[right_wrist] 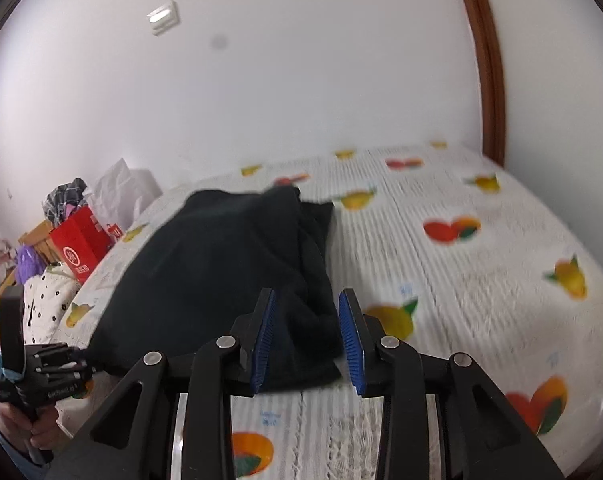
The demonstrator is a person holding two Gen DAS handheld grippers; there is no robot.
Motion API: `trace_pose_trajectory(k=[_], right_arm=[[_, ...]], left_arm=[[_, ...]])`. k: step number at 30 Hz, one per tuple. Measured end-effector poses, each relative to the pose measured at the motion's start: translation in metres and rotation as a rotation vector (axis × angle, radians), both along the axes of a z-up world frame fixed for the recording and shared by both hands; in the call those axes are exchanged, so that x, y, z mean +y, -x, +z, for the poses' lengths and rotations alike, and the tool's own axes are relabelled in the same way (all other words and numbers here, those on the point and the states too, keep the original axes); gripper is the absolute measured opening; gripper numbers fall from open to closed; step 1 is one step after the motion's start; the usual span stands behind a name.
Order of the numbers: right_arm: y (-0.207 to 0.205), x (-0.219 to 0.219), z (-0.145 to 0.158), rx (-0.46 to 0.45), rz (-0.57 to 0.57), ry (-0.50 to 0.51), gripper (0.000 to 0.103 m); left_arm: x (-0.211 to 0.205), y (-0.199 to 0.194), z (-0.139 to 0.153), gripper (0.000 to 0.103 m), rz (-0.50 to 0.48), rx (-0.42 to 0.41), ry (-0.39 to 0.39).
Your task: Fold small clothes
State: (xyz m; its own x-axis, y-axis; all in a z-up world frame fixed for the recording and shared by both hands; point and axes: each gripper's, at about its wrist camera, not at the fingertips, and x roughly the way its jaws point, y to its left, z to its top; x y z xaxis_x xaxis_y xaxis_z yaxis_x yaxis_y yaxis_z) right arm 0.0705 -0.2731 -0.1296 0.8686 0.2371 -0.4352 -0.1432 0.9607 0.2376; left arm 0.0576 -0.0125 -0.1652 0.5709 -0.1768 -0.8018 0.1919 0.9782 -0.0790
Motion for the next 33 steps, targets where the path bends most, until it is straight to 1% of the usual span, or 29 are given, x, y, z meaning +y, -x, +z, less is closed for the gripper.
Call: trace_pose_trajectory(k=[3,5,6,7,8,10,11,13,14,15,16,17,18,19,20,21,22,24,25,27,28,29,31,32,33], right_arm=[[-0.016,0.004,0.004,0.009,0.025,-0.013,0.036],[-0.036,0.007,-0.003,0.057,0.055,-0.031,0.036],[-0.045,0.008,-0.008,0.088,0.065,-0.046,0.036],[-0.053,0.008,-0.014,0.118,0.070,-0.061,0.036],[-0.061,0.007,-0.019,0.144,0.070,-0.079,0.036],[-0.071,0.005,-0.027,0.178,0.061,-0.118,0.036],[-0.075,0.004,-0.029,0.189,0.067,-0.143,0.034],[-0.078,0.007,-0.029,0.199,0.086,-0.150,0.014],[-0.077,0.010,-0.027,0.190,0.103,-0.127,0.006],[-0.074,0.011,-0.023,0.165,0.116,-0.111,0.004],[-0.065,0.009,-0.018,0.110,0.125,-0.108,0.004],[-0.053,0.003,-0.012,0.038,0.134,-0.127,0.004],[-0.044,-0.003,-0.009,-0.002,0.140,-0.153,0.004],[-0.038,-0.010,-0.009,-0.015,0.157,-0.186,0.004],[-0.037,-0.012,-0.012,-0.008,0.157,-0.191,0.004],[-0.037,-0.011,-0.017,0.012,0.143,-0.168,0.004],[-0.040,-0.006,-0.025,0.057,0.128,-0.109,0.004],[-0.043,-0.002,-0.034,0.113,0.118,-0.039,0.008],[-0.043,-0.003,-0.034,0.124,0.115,-0.021,0.010],[-0.042,-0.011,-0.024,0.111,0.110,-0.034,0.017],[-0.045,-0.013,-0.016,0.105,0.094,-0.033,0.019],[-0.050,-0.014,-0.007,0.102,0.084,-0.023,0.023],[-0.064,-0.011,0.007,0.105,0.099,-0.012,0.031],[-0.076,-0.008,0.014,0.115,0.104,-0.008,0.036],[-0.087,-0.005,0.019,0.133,0.103,-0.002,0.037]], left_arm=[[-0.001,0.014,0.010,0.039,-0.040,-0.026,0.019],[0.001,0.024,0.021,0.050,-0.078,-0.055,0.058],[0.003,0.029,0.027,0.053,-0.085,-0.074,0.073],[0.005,0.032,0.032,0.059,-0.084,-0.094,0.078],[0.006,0.032,0.037,0.060,-0.080,-0.114,0.077],[0.006,0.027,0.044,0.060,-0.058,-0.128,0.063],[0.006,0.017,0.044,0.060,-0.031,-0.126,0.054],[0.006,-0.008,0.037,0.060,0.018,-0.095,0.036],[0.005,-0.021,0.032,0.060,0.037,-0.079,0.022],[0.004,-0.028,0.027,0.061,0.044,-0.063,0.007],[0.002,-0.036,0.020,0.063,0.048,-0.033,-0.005],[0.002,-0.039,0.015,0.063,0.048,-0.006,-0.003],[0.003,-0.041,0.010,0.063,0.047,0.011,0.008],[0.004,-0.041,0.007,0.063,0.045,0.017,0.026],[0.005,-0.042,0.005,0.063,0.041,0.020,0.037],[0.006,-0.042,0.004,0.063,0.037,0.023,0.040],[0.007,-0.042,0.004,0.063,0.032,0.026,0.041],[0.010,-0.040,0.007,0.063,0.021,0.026,0.051],[0.011,-0.039,0.010,0.063,0.016,0.019,0.055],[0.014,-0.036,0.016,0.063,0.012,-0.004,0.053],[0.016,-0.037,0.020,0.063,0.015,-0.018,0.051],[0.017,-0.037,0.026,0.063,0.018,-0.028,0.054],[0.019,-0.046,0.033,0.062,0.026,-0.033,0.056],[0.020,-0.051,0.035,0.062,0.030,-0.035,0.051],[0.020,-0.057,0.037,0.062,0.034,-0.036,0.043]])
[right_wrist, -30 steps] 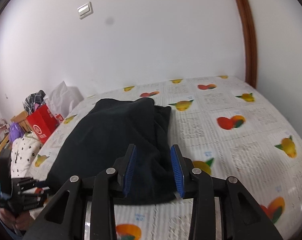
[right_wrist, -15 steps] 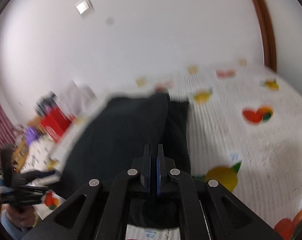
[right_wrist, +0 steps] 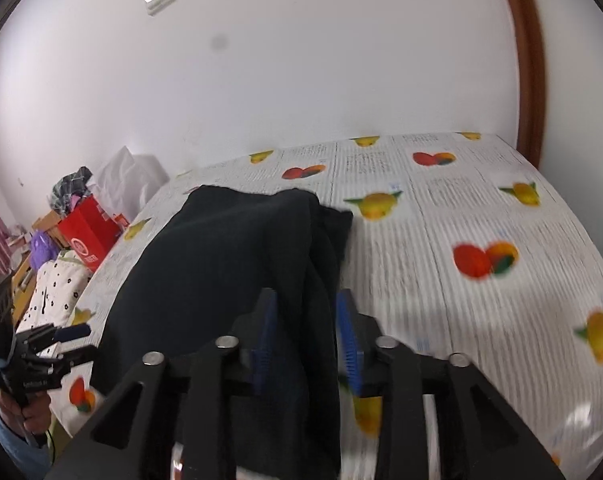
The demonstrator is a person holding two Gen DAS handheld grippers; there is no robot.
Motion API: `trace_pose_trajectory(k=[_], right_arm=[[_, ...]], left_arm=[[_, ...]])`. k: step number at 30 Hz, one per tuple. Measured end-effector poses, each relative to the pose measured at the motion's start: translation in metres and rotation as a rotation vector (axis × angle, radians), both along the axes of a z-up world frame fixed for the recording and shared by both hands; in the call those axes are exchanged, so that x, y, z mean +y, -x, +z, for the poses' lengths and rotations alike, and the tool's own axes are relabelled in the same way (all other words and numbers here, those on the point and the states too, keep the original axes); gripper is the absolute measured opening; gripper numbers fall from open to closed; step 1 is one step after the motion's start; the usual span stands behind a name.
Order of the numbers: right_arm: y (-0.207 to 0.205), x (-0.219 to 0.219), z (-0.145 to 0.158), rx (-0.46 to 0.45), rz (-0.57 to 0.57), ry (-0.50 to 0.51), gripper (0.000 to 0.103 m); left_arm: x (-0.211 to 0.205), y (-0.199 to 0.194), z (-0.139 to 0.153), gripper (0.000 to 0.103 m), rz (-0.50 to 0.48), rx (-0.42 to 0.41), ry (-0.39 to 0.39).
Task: Fold small clothes
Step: 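Press and straighten the folded sweatshirt edges with both grippers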
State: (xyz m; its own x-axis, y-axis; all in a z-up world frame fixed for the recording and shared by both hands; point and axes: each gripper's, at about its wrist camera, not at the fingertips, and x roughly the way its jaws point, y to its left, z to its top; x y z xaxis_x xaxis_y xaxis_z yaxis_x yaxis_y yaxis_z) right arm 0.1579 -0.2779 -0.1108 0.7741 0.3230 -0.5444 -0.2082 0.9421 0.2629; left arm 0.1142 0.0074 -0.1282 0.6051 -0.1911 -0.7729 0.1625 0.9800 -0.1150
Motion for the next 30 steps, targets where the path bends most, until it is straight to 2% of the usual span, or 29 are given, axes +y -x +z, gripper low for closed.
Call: trace_pose_trajectory(k=[6,11,13,14,16,17,18,19,21,23,25,28,30], right_arm=[[-0.076,0.025,0.012,0.119,0.027,0.063,0.038],[-0.130,0.034,-0.011,0.297,0.066,0.020,0.039],[-0.140,0.036,-0.018,0.323,0.069,0.002,0.032],[-0.143,0.038,-0.019,0.318,0.089,-0.003,0.007],[-0.138,0.043,-0.009,0.250,0.171,0.001,0.003],[-0.129,0.043,0.001,0.154,0.188,0.012,0.003],[-0.115,0.036,0.015,0.015,0.182,0.020,0.002],[-0.109,0.028,0.019,-0.036,0.177,0.006,0.002],[-0.115,0.018,0.015,-0.015,0.154,-0.026,0.002],[-0.133,0.016,-0.007,0.109,0.115,-0.012,0.002],[-0.140,0.016,-0.020,0.173,0.098,-0.009,0.004],[-0.125,0.004,-0.013,0.172,0.037,-0.033,0.011],[-0.111,-0.005,-0.005,0.167,0.035,-0.071,0.017]], left_arm=[[0.000,-0.031,0.001,0.066,-0.017,-0.002,-0.006],[0.003,-0.056,0.001,0.070,-0.032,-0.004,0.006],[0.000,-0.068,-0.004,0.070,-0.039,0.026,-0.001],[-0.002,-0.073,-0.008,0.070,-0.042,0.041,-0.014],[-0.005,-0.079,-0.016,0.071,-0.049,0.065,-0.030],[-0.005,-0.080,-0.018,0.071,-0.051,0.071,-0.030],[-0.005,-0.080,-0.020,0.071,-0.054,0.073,-0.023],[-0.003,-0.080,-0.020,0.071,-0.056,0.072,-0.012],[-0.001,-0.080,-0.022,0.071,-0.062,0.079,0.013],[0.001,-0.081,-0.024,0.071,-0.061,0.087,0.034],[0.002,-0.079,-0.023,0.071,-0.058,0.087,0.035],[0.005,-0.072,-0.020,0.070,-0.054,0.074,0.038],[0.006,-0.066,-0.018,0.070,-0.055,0.064,0.041]])
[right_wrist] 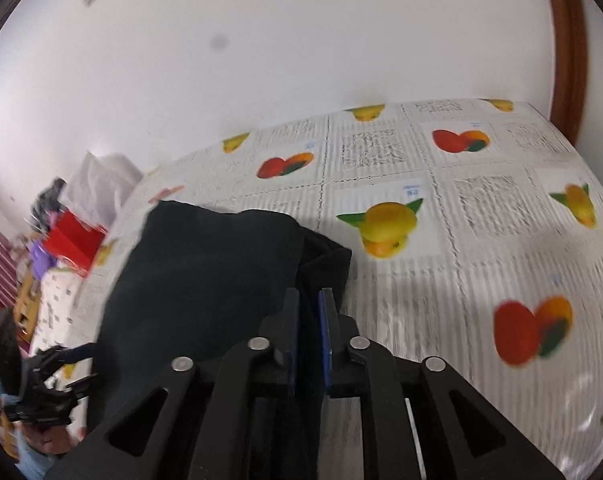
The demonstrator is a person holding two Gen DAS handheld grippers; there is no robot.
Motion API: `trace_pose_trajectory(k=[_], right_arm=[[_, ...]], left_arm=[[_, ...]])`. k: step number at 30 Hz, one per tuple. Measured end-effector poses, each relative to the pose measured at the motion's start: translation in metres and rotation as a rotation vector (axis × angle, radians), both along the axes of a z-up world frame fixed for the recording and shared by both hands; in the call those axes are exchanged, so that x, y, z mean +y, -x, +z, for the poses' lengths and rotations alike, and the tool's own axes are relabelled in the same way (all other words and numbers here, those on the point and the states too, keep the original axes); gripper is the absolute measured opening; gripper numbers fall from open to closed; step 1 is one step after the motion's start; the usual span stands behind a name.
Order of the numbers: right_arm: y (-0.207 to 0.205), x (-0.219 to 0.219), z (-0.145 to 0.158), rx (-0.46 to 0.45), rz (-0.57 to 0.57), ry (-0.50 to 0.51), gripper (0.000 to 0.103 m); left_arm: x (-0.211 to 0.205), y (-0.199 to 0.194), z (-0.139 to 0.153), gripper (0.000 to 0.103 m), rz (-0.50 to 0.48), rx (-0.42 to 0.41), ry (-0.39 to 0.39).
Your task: Fold small clothes
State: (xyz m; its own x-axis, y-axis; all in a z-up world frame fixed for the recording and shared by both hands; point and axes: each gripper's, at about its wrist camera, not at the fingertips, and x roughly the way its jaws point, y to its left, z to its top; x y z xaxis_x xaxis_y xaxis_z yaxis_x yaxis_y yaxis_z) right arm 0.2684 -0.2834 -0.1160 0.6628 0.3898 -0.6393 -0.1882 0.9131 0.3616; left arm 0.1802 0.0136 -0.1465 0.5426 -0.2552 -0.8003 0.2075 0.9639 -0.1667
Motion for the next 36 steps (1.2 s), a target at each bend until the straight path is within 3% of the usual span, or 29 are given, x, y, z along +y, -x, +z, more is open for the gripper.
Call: trace_pose_trajectory(k=[6,9,14,17,18,21,23,25,28,33,36], right_arm=[[0.049,-0.008,0.002,0.028,0.057,-0.060,0.035],[0.060,-0.001,-0.008,0.053,0.091,-0.087,0.035],[0.056,0.015,-0.027,0.095,0.104,-0.095,0.035],[0.052,0.025,-0.030,0.113,0.117,-0.036,0.009],[0.053,0.025,-0.027,0.094,0.119,-0.021,0.008],[0.073,0.004,-0.005,-0.050,0.116,-0.107,0.006],[0.081,-0.004,-0.002,-0.090,0.093,-0.133,0.003],[0.080,-0.002,-0.011,-0.066,0.064,-0.065,0.003],[0.080,-0.002,-0.027,-0.016,0.044,-0.061,0.004],[0.104,-0.004,-0.010,-0.052,-0.054,0.043,0.008],[0.125,-0.008,0.001,-0.076,-0.071,0.046,0.008]], left_arm=[[-0.002,0.019,0.005,0.068,-0.034,-0.015,0.046],[-0.009,0.028,0.002,0.068,-0.043,-0.009,0.028],[-0.009,0.028,-0.006,0.070,-0.017,0.033,0.061],[-0.007,0.026,-0.012,0.071,0.002,0.064,0.067],[-0.007,0.025,-0.012,0.071,0.003,0.065,0.068],[-0.010,0.030,-0.012,0.071,-0.002,0.051,0.037],[-0.011,0.031,-0.012,0.071,-0.003,0.046,0.028],[-0.013,0.032,-0.011,0.071,-0.001,0.043,0.019],[-0.015,0.035,-0.009,0.071,-0.001,0.036,0.007],[-0.016,0.048,-0.003,0.071,0.010,0.013,-0.027],[-0.014,0.055,0.000,0.071,0.014,0.001,-0.042]])
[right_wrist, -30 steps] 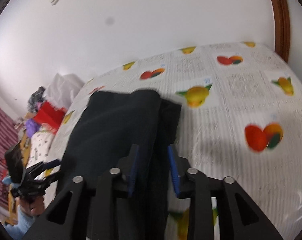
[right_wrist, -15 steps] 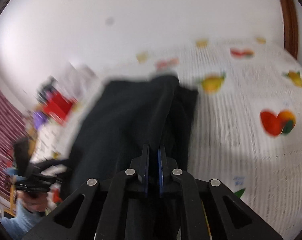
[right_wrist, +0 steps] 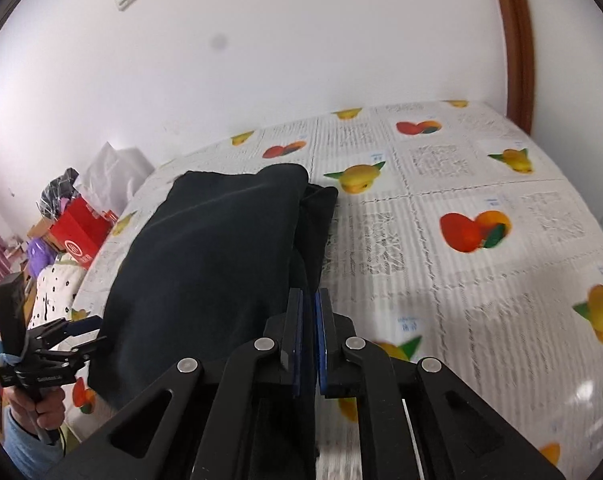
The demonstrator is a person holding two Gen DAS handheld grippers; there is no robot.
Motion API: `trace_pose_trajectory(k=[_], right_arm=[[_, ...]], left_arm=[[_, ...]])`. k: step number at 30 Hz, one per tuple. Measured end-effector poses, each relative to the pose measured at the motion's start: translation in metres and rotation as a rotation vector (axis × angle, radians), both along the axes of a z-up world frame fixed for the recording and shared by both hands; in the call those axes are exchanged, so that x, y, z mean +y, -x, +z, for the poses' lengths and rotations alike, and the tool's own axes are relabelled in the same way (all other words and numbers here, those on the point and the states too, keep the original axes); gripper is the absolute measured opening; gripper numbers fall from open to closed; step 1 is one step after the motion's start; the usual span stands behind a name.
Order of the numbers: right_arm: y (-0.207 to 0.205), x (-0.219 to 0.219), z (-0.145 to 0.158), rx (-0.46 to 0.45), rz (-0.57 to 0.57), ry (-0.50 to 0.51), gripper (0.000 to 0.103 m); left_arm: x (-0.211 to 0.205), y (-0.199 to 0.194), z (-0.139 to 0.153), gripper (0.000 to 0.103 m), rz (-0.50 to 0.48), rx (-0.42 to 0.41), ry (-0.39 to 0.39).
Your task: Fold small clothes
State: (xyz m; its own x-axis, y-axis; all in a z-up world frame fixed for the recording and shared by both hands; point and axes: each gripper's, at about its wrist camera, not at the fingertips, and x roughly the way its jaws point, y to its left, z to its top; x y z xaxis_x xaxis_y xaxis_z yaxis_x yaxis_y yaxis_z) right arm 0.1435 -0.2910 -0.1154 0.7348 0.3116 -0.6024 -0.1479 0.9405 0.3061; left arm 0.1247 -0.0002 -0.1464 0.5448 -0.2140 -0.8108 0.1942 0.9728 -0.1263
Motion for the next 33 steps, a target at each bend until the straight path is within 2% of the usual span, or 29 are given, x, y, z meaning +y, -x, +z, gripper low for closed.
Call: trace_pose_trajectory(k=[1,3,6,9,16,23,28,30,32,33], right_arm=[[0.008,0.000,0.003,-0.007,0.000,0.006,0.009],[0.023,0.004,0.006,-0.022,0.000,0.037,0.025],[0.046,0.011,0.003,-0.040,0.009,0.094,0.038],[0.062,0.018,-0.008,-0.033,0.019,0.141,0.041],[0.077,0.023,-0.039,0.041,0.007,0.177,0.043],[0.086,0.037,-0.053,0.088,0.039,0.252,0.043],[0.078,0.046,-0.069,0.104,0.040,0.267,0.043],[0.071,0.047,-0.072,0.103,0.028,0.243,0.043],[0.064,0.049,-0.074,0.098,0.021,0.214,0.043],[0.061,0.051,-0.074,0.098,0.020,0.208,0.042]], left_arm=[[0.000,0.003,0.001,0.071,0.003,-0.004,-0.004],[-0.001,0.007,0.003,0.070,0.007,-0.007,-0.007],[-0.003,0.017,0.005,0.070,0.009,-0.013,-0.014],[-0.004,0.027,0.006,0.070,0.007,-0.015,-0.026],[0.000,0.059,0.003,0.069,-0.039,-0.009,-0.046],[0.001,0.066,-0.016,0.069,-0.042,0.045,-0.057],[-0.004,0.058,-0.021,0.067,-0.038,0.039,-0.063],[-0.007,0.054,-0.021,0.062,-0.037,0.031,-0.073],[-0.007,0.049,-0.021,0.046,-0.030,0.018,-0.071],[-0.005,0.046,-0.021,0.042,-0.033,0.017,-0.048]])
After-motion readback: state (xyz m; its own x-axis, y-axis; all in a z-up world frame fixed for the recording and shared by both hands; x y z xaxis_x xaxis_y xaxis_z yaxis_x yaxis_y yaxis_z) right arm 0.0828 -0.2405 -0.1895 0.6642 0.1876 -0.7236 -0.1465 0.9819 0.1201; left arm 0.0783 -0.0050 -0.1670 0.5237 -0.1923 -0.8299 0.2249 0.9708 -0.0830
